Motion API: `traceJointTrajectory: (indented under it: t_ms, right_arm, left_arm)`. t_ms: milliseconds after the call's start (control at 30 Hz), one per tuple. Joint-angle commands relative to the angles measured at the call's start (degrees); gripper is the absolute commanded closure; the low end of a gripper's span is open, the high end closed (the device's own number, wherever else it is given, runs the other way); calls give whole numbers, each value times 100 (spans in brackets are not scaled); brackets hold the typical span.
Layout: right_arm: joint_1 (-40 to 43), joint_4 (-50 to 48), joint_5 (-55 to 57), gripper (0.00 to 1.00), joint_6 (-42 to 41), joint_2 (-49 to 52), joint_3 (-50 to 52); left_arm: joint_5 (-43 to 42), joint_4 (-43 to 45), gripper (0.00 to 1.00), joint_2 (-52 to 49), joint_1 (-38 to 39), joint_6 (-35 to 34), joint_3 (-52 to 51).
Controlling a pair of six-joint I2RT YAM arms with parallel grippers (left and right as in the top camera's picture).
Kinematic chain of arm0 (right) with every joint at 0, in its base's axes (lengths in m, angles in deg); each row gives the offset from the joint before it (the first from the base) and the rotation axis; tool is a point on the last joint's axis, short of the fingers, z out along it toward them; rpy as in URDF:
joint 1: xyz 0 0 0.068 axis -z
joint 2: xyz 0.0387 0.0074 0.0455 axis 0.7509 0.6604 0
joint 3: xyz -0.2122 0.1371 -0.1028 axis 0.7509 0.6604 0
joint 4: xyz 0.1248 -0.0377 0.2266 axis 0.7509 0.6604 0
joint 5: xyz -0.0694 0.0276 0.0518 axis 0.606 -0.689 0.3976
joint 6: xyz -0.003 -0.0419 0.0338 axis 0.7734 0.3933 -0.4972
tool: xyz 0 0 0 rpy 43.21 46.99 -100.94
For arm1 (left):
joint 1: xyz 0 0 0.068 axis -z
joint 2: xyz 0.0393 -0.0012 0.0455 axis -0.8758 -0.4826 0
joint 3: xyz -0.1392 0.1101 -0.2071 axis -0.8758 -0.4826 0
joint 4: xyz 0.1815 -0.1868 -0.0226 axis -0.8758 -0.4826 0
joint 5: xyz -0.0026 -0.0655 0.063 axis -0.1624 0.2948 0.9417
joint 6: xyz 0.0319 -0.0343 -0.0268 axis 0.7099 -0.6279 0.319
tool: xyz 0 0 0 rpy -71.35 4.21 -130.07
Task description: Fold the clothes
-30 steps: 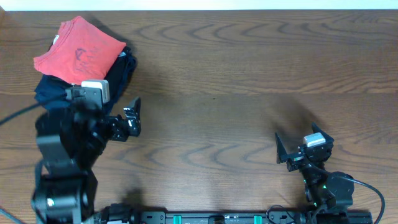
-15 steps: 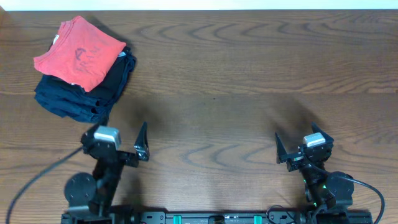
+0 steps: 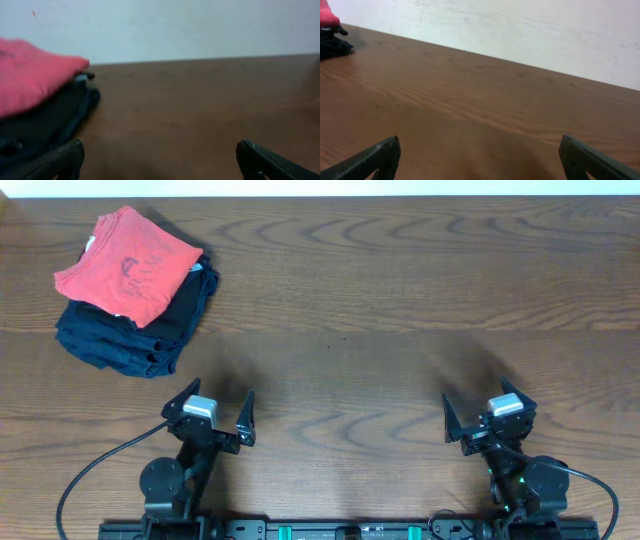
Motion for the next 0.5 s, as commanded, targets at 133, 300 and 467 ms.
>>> traceJointTrajectory:
  t_ms: [133, 300, 467]
  right_arm:
    - [52, -15, -42, 1, 39, -35, 26]
    - [52, -15, -44, 1, 39, -35, 26]
    - [52, -15, -44, 1, 39, -35, 26]
  left_arm:
    - [52, 63, 2, 66, 24, 50, -221]
    - [55, 63, 2, 55, 24, 52, -221]
    - [55, 63, 2, 52, 24, 52, -221]
